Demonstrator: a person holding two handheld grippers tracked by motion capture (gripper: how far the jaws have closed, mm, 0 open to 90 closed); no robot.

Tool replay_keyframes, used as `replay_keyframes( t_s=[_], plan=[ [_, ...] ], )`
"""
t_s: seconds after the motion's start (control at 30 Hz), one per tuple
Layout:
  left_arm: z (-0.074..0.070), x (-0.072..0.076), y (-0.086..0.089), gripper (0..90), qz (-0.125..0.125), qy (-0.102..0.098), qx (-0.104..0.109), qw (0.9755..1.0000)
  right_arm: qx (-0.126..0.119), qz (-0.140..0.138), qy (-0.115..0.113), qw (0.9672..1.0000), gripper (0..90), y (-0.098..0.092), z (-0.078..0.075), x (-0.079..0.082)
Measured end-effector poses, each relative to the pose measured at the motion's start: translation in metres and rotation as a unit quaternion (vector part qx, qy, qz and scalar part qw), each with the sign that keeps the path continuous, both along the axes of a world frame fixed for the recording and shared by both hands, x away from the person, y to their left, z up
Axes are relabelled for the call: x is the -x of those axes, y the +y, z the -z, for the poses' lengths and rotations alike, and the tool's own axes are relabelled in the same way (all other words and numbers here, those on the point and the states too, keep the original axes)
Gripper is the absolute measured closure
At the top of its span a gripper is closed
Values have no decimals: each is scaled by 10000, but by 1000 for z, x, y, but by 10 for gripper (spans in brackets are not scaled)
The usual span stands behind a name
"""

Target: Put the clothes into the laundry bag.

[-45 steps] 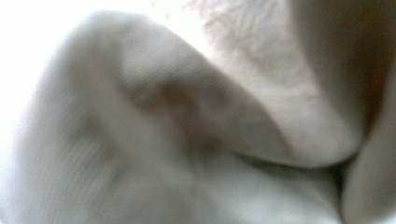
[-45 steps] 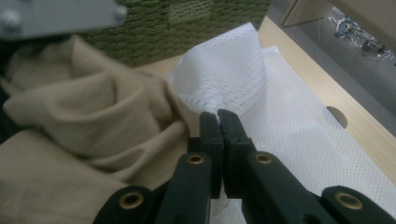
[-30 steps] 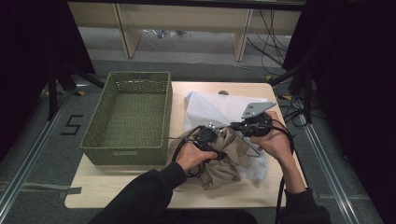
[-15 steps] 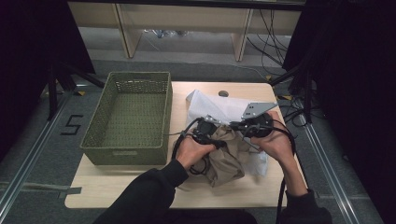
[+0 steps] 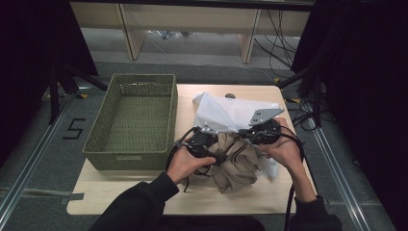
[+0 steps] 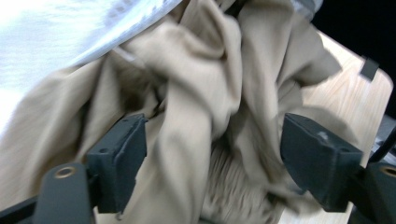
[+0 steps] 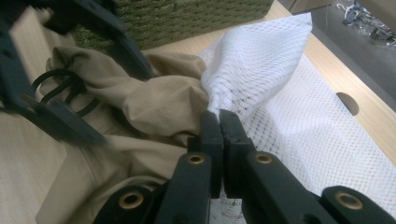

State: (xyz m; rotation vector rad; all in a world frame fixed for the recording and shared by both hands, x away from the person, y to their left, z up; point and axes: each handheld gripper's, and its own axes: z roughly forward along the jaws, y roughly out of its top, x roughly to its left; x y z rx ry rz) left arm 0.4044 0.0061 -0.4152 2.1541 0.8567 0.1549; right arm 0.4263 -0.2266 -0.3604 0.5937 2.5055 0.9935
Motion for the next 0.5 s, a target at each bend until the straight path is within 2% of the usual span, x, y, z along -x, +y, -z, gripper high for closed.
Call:
replay_keyframes(
  t_s=[0.07, 0.13, 0.17, 0.2, 0.23, 0.3, 0.33, 0.4, 0.43, 0.47, 0.5],
  plan=[
    [2, 3, 4, 194, 75, 55, -9, 10000, 15, -16, 9, 10000, 900, 0, 0, 0],
    [10, 7, 7, 169, 151, 20, -199, 9997, 69, -101, 14, 9999, 900, 2, 0, -1],
    [14, 7, 6, 147, 279, -35, -278, 9992, 81, -96, 34, 9999, 900, 3, 0, -1],
    [19, 9, 4, 152, 258, -86, -357, 9990, 94, -124, 29, 9999, 900, 3, 1, -1],
    [24, 8, -1, 149, 261, -148, -417, 9987, 67, -37, 25, 10000, 900, 5, 2, 0],
    [32, 5, -10, 163, 395, -215, -547, 9975, 98, -28, 29, 9999, 900, 7, 3, 0],
    [35, 4, -15, 265, 399, -292, -556, 9972, 95, -89, 12, 9999, 900, 7, 3, 0],
    [37, -1, -22, 611, 501, -569, -684, 9948, 94, -83, 62, 9999, 900, 9, 3, 2],
    [37, -3, -24, 708, 479, -563, -598, 9955, 100, -123, 48, 9999, 900, 9, 3, 2],
    [36, -4, -25, 765, 364, -515, -443, 9970, 119, -110, 29, 9999, 900, 9, 3, 2],
    [33, -6, -26, 800, 281, -572, -376, 9973, 119, -203, 32, 9997, 900, 10, 3, 2]
  ],
)
